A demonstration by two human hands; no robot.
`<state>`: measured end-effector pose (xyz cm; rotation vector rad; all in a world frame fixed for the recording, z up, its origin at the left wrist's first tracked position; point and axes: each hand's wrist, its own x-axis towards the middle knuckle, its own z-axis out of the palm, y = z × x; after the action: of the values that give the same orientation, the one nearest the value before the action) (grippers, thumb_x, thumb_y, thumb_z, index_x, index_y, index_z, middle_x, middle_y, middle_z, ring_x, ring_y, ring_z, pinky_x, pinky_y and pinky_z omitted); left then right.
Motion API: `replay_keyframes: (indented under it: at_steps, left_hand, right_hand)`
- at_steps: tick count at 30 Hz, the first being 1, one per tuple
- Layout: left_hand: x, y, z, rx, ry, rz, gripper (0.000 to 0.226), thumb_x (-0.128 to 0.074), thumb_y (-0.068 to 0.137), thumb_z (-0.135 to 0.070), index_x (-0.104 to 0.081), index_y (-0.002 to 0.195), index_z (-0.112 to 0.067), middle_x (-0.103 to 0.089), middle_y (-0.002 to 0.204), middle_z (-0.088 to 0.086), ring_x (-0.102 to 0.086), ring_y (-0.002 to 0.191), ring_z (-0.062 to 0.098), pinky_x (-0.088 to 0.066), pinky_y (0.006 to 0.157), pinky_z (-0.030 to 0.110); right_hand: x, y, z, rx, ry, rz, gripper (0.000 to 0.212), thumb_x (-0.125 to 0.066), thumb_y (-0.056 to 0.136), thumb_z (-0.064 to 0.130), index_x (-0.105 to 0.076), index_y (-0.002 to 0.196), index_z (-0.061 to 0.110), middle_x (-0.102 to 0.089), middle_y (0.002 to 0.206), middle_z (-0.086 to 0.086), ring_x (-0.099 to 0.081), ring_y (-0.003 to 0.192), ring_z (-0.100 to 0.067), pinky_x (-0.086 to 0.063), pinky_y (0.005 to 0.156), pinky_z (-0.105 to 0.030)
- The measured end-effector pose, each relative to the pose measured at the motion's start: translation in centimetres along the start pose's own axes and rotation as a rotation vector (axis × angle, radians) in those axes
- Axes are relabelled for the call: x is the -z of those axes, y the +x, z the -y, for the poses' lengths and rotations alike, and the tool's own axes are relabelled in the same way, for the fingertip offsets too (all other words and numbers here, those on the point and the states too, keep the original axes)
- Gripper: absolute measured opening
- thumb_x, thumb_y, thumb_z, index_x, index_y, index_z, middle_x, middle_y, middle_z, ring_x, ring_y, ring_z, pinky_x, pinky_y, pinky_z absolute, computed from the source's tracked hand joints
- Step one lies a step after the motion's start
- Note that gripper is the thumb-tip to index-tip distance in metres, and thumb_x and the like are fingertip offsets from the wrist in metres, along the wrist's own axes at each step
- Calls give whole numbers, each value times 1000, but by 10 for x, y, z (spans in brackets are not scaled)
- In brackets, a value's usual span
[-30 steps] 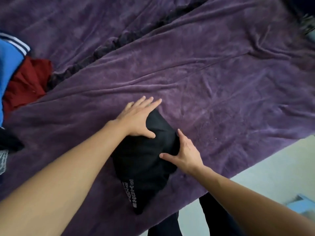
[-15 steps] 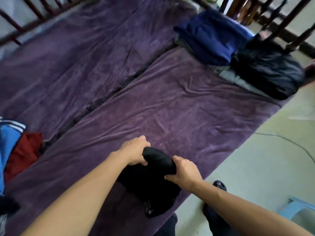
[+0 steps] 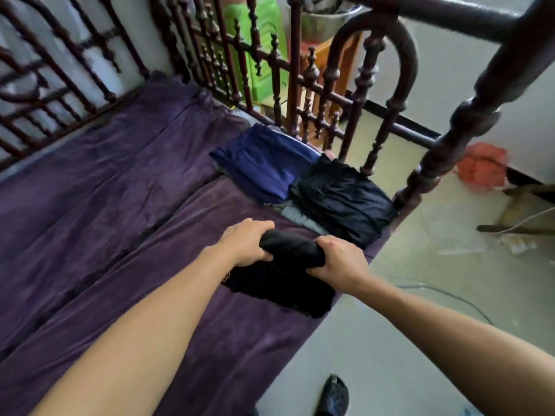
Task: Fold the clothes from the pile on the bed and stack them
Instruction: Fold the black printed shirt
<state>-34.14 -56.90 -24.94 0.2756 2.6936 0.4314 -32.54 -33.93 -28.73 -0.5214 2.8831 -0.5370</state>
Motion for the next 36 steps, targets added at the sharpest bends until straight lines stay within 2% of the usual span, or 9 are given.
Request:
replay_keyframes:
  at_steps: [5,10,17,20,22,26,30,32,36]
  left_hand:
    - [59,55,-25,-39,29,-22,39,-77,68,-37,-38,71,-32,-52,84,-9,-53,86,21,-36,68,32]
    - [120,120,-21,-45,71,4,40,-80,65,-33,-41,68,-32,-48,77,-14,-50,85,18,-41,71,34]
    - [181,253,19,55,44,228,35,-83,64,-23,-50,73,-33,-53,81,-14,-55,87,19,-42,74,33]
    - [177,322,38,95,85,295,36,-84,64,-26,-53,83,-30,-57,95,-7,-54,91,20,-43,76,32]
    - [157,357,46,113,61,232,50,-84,65,-29,-56,107,-27,-57,116,0,-54,103,24,-46,86,36]
    - [86,406,64,174,102,-216,59,-69,81,-36,-43,133,-26,-48,135,7,-44,122,32,-39,96,47]
    - [0,371,90,219,41,-495,53,-53,91,-44,-44,139,-23,-37,148,13,-36,132,33,-34,101,49]
    - [-35,347,99,241,49,-460,58,-40,95,-51,-33,146,-27,-24,156,12,-23,142,31,-27,108,52]
    - [-69,343,112,349,37,-266,66,-18,92,-59,-5,152,-33,-1,160,9,-2,147,28,-18,114,53]
  right_hand:
    - [52,47,-26,22,19,-37,38,-70,65,50,-43,80,28,-61,90,4,-61,88,-24,-31,61,-31]
    - [88,118,-31,-35,115,-34,37,-75,65,48,-58,89,25,-65,89,4,-62,84,-23,-47,67,-35]
    - [83,253,-51,-183,414,146,37,-85,56,43,-64,80,24,-63,73,9,-62,72,-14,-49,62,-31]
    - [57,307,-75,-276,528,208,34,-87,56,37,-68,78,21,-68,74,5,-65,74,-17,-54,68,-34]
    - [42,326,-95,-358,553,212,39,-87,60,35,-69,89,16,-71,84,1,-67,81,-19,-55,76,-38]
    - [14,350,-137,-421,125,180,58,-66,85,40,-43,132,17,-56,120,-10,-54,111,-33,-48,90,-44]
    - [-11,329,-143,-52,-272,-49,66,-54,90,40,-30,148,19,-34,149,-15,-30,137,-36,-35,105,-51]
    - [-30,325,-139,109,-260,-173,64,-48,89,48,-35,147,23,-26,156,-15,-18,145,-34,-25,111,-52]
    - [-71,342,-154,80,-285,95,73,-28,90,69,-13,152,34,-4,161,-11,4,148,-28,-8,117,-50]
